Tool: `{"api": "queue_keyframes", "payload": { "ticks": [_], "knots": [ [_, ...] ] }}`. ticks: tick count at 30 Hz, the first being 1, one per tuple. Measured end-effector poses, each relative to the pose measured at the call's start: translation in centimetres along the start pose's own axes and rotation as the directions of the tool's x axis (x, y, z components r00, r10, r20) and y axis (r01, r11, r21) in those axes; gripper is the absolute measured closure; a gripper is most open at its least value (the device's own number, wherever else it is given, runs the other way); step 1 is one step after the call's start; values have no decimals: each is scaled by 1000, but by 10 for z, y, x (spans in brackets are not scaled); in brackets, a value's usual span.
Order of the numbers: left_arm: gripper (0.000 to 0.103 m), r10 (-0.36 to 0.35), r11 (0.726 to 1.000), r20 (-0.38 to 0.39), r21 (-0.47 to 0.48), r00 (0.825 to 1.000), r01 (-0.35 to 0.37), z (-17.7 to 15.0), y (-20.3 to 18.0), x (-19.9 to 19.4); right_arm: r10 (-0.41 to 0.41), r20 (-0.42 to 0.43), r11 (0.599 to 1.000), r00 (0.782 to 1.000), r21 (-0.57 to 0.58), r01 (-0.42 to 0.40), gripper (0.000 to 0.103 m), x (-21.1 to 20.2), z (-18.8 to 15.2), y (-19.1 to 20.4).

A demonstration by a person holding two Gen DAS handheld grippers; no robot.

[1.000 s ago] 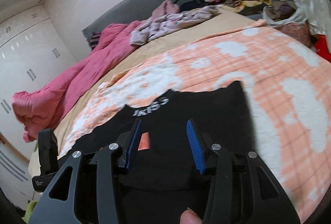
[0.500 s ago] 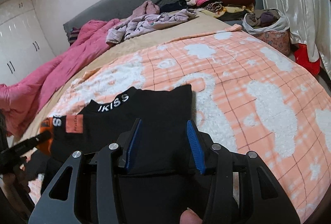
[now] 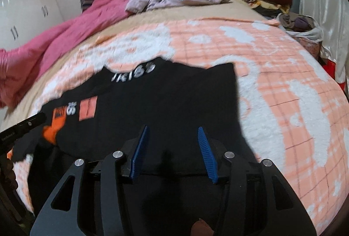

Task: Fold small clothes
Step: 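Lay the cuff on the shirt body and open the right tool, then move the left tool to the orange cuff of the other sleeve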

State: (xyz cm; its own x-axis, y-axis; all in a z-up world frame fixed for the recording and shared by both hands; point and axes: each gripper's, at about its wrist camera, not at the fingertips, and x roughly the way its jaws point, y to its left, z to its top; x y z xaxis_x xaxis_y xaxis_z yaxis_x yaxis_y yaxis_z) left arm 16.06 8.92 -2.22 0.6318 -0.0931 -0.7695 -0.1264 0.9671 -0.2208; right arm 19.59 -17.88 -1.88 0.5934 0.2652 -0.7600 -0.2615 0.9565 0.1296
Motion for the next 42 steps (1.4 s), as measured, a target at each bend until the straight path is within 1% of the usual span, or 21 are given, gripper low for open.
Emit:
{"api": "queue_keyframes", "payload": {
  "ticks": [2,3,5,6,8,10,13,15,16,17,18,20,22,23,24,27,32,39,42],
  "knots": [
    [80,15,1000,-74,-2,997,-15,-8,2,17,-18,-42,1000,999,-11,17,57,10,-4,4],
    [80,30,999,-105,-14,994,-31,-11,5,24,-34,-64,999,997,-7,34,57,15,-6,4],
    [80,26,999,-105,-41,994,-30,-15,13,26,-49,-113,999,992,15,51,57,24,-11,-1],
    [80,20,998,-99,-51,995,-25,-15,16,23,-47,-120,998,992,22,50,57,26,-13,-3],
    [77,20,998,-92,-64,996,-26,-16,20,17,-46,-111,999,993,19,48,57,23,-15,-4],
    [76,17,996,-85,-83,996,-24,-18,24,10,-39,-102,999,994,23,41,54,18,-16,-3],
    [69,42,994,-60,-101,997,-48,-19,32,-7,-11,-70,1000,997,20,13,50,3,-15,1],
    [60,47,992,-45,-113,998,-52,-18,37,-15,5,-49,1000,999,4,-5,44,-7,-15,8],
    [57,63,991,-36,-114,997,-66,-19,39,-21,16,-41,1000,999,-2,-16,43,-11,-15,11],
    [48,80,990,-26,-113,996,-83,-19,42,-26,29,-29,999,999,-13,-30,38,-16,-14,17],
    [38,97,989,-18,-113,995,-99,-20,45,-31,33,-23,999,999,-20,-34,30,-20,-14,20],
    [27,114,986,-3,-122,993,-114,-22,51,-41,56,-3,998,998,-39,-56,27,-27,-14,31],
    [22,133,983,5,-131,991,-131,-25,59,-50,70,9,996,997,-58,-70,16,-33,-14,43],
    [17,146,980,8,-136,989,-144,-26,63,-54,73,16,995,997,-65,-71,11,-35,-14,48],
    [15,154,978,12,-142,988,-151,-28,68,-59,82,25,994,996,-75,-80,11,-38,-14,54],
    [12,171,972,21,-166,985,-165,-33,81,-70,108,36,989,994,-103,-104,9,-44,-14,71],
    [10,217,954,29,-218,976,-205,-43,109,-89,150,41,977,988,-159,-141,8,-51,-15,101],
    [10,273,915,22,-315,962,-252,-59,158,-111,199,24,956,980,-224,-188,8,-49,-16,140],
    [10,298,894,20,-356,954,-272,-67,179,-121,217,20,946,976,-251,-206,8,-48,-16,155]
  ]
}}
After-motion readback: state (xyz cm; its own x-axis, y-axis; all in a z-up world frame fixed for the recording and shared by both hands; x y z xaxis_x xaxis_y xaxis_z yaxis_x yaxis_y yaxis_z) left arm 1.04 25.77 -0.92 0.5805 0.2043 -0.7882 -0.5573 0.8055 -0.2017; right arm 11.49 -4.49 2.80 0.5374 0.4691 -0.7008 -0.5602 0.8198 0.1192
